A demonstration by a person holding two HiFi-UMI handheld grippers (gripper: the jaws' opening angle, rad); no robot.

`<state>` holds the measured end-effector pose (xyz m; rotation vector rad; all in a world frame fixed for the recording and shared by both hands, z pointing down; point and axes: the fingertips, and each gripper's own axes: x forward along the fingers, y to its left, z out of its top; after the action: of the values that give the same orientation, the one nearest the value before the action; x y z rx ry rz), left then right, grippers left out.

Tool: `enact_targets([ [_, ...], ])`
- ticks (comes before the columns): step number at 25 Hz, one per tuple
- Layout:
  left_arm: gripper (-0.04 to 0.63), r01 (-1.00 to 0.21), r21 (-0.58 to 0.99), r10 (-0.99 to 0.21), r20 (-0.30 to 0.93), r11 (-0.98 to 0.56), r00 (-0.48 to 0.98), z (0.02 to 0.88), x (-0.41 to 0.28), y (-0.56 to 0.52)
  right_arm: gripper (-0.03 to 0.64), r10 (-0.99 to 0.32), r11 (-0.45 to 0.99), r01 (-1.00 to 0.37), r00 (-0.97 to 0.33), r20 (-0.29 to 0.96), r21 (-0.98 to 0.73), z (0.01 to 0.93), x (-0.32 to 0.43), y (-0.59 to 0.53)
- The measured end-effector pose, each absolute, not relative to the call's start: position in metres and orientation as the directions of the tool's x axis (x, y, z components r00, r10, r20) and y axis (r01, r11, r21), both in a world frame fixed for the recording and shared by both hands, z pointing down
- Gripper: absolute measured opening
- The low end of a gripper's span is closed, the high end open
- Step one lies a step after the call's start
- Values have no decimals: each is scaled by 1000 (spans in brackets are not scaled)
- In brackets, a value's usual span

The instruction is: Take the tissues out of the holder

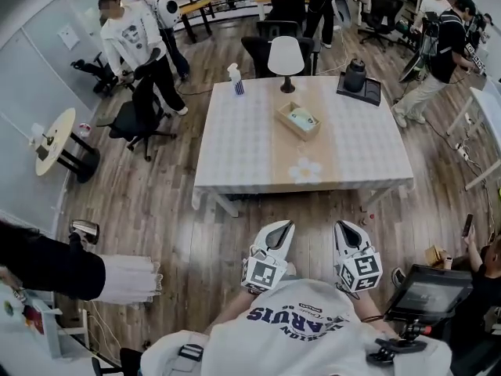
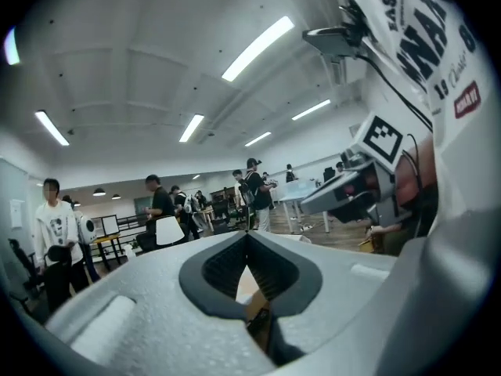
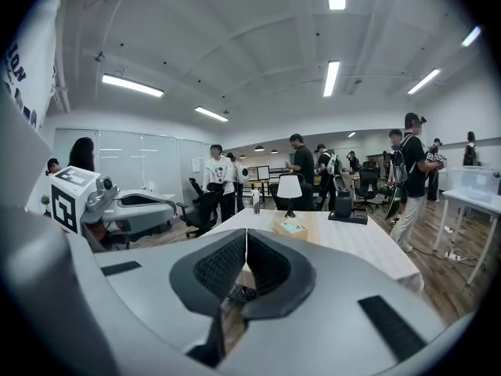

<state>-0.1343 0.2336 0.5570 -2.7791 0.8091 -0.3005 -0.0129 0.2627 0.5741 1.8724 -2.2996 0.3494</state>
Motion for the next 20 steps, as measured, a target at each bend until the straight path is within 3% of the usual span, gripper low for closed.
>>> enact_targets([
  [6, 5, -484, -119, -495, 91, -867, 864, 553, -130, 215, 9, -945, 163, -982, -184, 271, -99, 581, -11, 244],
  [20, 5, -522, -128, -536, 127, -843, 835, 561, -116, 149, 9, -941, 174, -975, -207, 267, -142, 598, 10, 169],
])
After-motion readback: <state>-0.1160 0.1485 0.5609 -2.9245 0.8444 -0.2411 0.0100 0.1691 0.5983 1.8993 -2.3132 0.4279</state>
